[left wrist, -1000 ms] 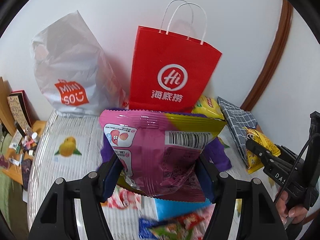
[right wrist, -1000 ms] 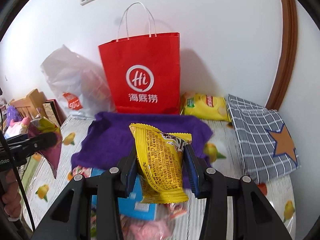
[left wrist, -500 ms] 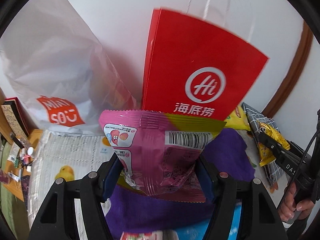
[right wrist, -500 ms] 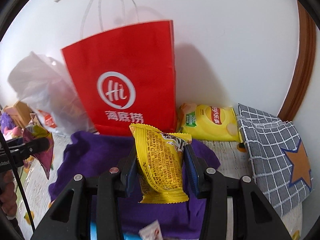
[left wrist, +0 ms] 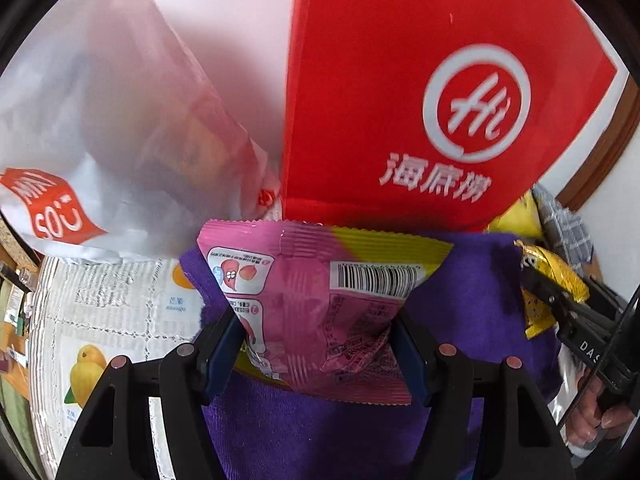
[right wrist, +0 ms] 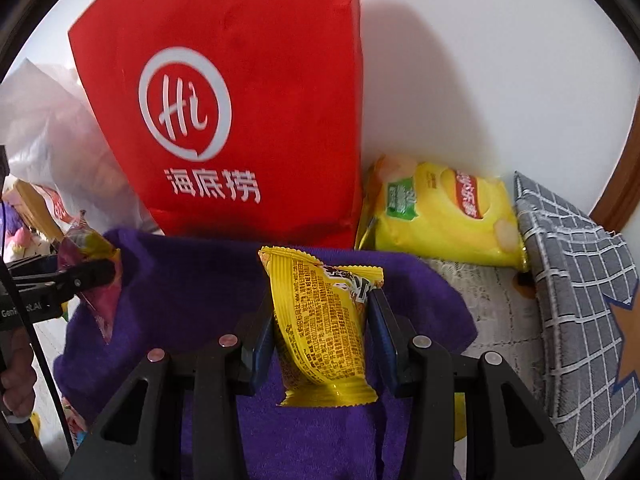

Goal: Organize snacks
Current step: 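Carry both bags onto the purple towel and open both tools to release, then withdraw both tools from the towel toward the remaining snacks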

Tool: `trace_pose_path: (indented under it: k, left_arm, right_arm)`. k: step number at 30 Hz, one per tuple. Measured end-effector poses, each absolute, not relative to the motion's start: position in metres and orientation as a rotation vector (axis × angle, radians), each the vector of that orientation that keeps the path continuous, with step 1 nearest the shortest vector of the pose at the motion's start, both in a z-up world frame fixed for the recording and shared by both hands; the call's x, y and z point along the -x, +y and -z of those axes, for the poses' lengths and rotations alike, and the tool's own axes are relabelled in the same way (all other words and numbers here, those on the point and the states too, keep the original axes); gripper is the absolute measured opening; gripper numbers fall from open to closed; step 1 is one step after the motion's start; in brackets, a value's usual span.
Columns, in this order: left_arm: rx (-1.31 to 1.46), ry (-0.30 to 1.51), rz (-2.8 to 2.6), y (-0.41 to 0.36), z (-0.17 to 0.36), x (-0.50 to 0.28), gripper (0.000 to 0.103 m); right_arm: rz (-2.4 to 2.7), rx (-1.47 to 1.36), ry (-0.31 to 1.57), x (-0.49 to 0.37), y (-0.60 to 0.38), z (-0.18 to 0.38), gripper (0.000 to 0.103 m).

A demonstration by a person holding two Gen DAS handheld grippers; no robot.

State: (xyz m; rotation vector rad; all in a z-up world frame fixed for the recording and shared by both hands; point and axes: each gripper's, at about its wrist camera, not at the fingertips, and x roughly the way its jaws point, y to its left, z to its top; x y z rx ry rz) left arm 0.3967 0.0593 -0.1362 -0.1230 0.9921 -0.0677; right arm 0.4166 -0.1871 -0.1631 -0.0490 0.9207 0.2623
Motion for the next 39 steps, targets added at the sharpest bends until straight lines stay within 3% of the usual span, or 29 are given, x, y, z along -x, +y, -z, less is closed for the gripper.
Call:
trace_pose_path:
  k: [15,17,22,26,30,35,39]
  left_arm:
    - [0.088,1.060,0.076,0.050,0.164,-0.407,0.067]
    - [0.094,1.069,0.075,0.051,0.166,-0.407,0.068]
    - [0.118,1.088,0.087,0.048,0.167,-0.413,0.069]
    - [0.145,1.075,0.083,0.049,0.161,-0.410,0.085]
    - [0.140,1.049,0.074,0.048,0.149,-0.404,0.085]
    - [0.140,0.994,0.072,0.045,0.130,-0.393,0.085]
    - [0.138,0.906,0.099,0.042,0.105,-0.377,0.085]
  right_arm:
    - [-0.262,0.098,0.996,-0.425,-0.176,0.193,0.044]
    - [-0.261,0.095,0.996,-0.425,-0.177,0.192,0.047]
    - [-0.270,0.086,0.954,-0.420,-0.178,0.179,0.071]
    - [-0.281,0.075,0.917,-0.413,-0.176,0.164,0.075]
    - [-0.260,0.065,0.878,-0.406,-0.177,0.145,0.084]
    - [-0.209,0.039,0.855,-0.400,-0.181,0.124,0.087]
    - [-0.127,0.050,0.853,-0.383,-0.184,0.113,0.095]
